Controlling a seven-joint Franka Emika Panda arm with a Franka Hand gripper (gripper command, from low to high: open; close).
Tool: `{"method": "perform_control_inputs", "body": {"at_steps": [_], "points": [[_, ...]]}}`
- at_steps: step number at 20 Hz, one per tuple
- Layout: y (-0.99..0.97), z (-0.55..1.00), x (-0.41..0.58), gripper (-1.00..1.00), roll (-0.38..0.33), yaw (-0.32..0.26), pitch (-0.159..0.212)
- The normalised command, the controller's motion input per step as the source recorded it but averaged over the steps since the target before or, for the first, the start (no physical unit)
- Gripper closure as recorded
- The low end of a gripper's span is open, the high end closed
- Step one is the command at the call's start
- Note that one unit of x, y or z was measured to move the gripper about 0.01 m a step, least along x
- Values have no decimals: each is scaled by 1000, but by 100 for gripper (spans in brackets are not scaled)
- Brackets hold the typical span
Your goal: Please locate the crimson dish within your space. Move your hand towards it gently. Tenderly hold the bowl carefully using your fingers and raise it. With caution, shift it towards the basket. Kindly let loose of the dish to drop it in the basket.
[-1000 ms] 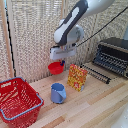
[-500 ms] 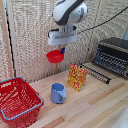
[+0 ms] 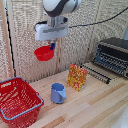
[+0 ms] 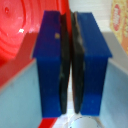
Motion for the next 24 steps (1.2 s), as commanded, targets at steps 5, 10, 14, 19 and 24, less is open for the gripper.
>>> {"method": "perform_control_inputs", "body": {"at_steps": [5,10,14,19,24], "points": [[984,46,-59,100,0,0,-25],[997,-49,-33,100,-15,0,-7],[939,-303,0,100,-69,0,-13],[518,-534,-36,100,-129,42,-57],[157,-51,115,-100,-49,24,-47]]}}
